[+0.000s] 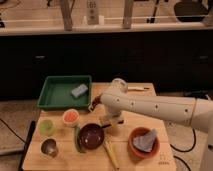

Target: Place eraser in purple bowl

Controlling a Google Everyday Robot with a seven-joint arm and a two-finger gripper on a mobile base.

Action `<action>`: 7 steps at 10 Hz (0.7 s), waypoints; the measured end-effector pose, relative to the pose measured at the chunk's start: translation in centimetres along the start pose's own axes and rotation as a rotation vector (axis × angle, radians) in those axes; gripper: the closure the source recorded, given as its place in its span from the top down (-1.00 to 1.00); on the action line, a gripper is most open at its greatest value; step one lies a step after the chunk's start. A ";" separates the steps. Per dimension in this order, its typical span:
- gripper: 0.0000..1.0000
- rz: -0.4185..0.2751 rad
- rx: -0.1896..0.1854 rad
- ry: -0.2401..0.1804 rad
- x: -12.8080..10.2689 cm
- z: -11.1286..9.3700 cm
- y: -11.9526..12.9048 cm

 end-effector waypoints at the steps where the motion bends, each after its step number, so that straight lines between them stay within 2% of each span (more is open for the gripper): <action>1: -1.00 -0.016 0.008 0.000 -0.4 -0.5 0.0; 3: -1.00 -0.062 0.015 -0.007 -1.3 -1.0 0.0; 6: -1.00 -0.170 0.009 -0.040 -4.1 -1.8 0.5; 7: -1.00 -0.225 0.003 -0.052 -5.5 -2.1 0.9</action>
